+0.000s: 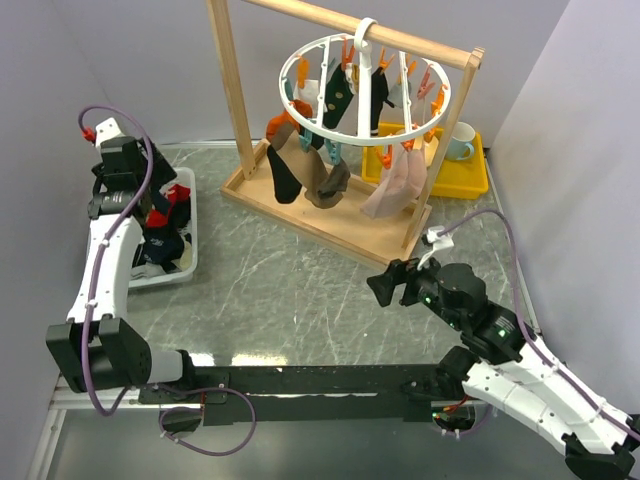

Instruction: Remove the socks clipped to the hanger

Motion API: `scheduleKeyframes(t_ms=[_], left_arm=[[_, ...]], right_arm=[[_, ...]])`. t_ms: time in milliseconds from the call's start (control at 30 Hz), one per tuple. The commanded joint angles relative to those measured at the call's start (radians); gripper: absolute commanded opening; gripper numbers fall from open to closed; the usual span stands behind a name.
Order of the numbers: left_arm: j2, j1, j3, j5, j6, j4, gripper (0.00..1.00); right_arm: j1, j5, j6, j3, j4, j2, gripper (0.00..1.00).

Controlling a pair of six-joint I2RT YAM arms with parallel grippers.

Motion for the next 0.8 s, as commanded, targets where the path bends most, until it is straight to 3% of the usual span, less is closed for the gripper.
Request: scheduleKeyframes(t_ms=[0, 100, 133, 233, 400, 567, 767], left_arm=[[-0.059, -0.001, 0.017, 0.038, 0.032, -0.027, 0.87], [-0.126, -0.001, -0.018, 0.143, 0.032, -0.004, 0.87], [-0.166, -0.005, -0.036, 0.265, 0.024, 0.013, 0.86], [-0.242, -0.052, -0.145, 0.461, -0.025, 0.105, 0.84], [-0.333, -0.337, -0.247, 0.455, -0.048, 0.272, 0.80], [-0.346, -0.488, -0.313, 0.472, -0.114, 0.472, 0.72], [-0.309, -0.669, -0.307, 0.422, -0.110, 0.572, 0.69]], right_arm=[[-0.003, 0.062, -0.007, 0.015, -0.036, -0.059, 1.00], [-0.002, 0.071, -0.010, 0.011, -0.047, -0.078, 1.00], [-0.003, 0.076, -0.010, 0.012, -0.052, -0.076, 1.00], [-0.002, 0.081, -0.009, 0.026, -0.053, -0.058, 1.00], [-0.003, 0.108, 0.005, 0.063, -0.043, -0.027, 1.00], [-0.003, 0.113, 0.004, 0.081, -0.032, -0.012, 1.00], [-0.003, 0.128, 0.011, 0.092, -0.043, -0.015, 1.00]])
